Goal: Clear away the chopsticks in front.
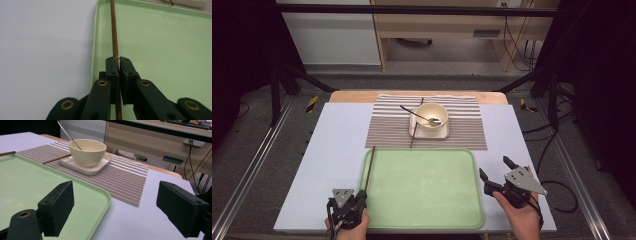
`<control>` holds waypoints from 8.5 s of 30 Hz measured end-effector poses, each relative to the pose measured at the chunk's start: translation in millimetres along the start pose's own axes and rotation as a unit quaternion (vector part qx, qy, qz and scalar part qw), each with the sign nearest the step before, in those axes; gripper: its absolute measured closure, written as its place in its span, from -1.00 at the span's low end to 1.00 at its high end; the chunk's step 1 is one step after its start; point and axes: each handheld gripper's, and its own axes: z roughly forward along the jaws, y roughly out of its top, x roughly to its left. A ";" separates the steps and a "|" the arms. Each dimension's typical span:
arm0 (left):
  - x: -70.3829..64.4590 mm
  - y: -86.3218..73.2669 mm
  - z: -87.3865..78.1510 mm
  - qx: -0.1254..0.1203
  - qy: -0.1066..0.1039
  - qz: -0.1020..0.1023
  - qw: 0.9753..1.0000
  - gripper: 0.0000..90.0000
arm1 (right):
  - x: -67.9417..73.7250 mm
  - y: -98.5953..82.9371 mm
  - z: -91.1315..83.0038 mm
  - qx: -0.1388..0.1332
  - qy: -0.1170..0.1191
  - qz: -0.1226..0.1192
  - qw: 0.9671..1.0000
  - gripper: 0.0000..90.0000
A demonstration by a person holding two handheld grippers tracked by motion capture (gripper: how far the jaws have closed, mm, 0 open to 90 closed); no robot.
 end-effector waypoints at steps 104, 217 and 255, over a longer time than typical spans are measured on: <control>3.5 -17.9 -23.5 0.014 0.004 0.046 0.999 0.65 | 2.8 0.2 2.1 0.003 0.006 -0.007 1.000 -0.67; -116.9 163.3 148.9 0.015 -0.102 0.214 0.971 0.37 | -4.0 -0.6 -1.6 0.002 -0.003 -0.008 1.000 -0.71; -123.7 154.3 211.2 0.055 -0.059 0.224 0.971 0.56 | -5.2 -1.5 -0.4 0.005 0.000 -0.007 1.000 -0.70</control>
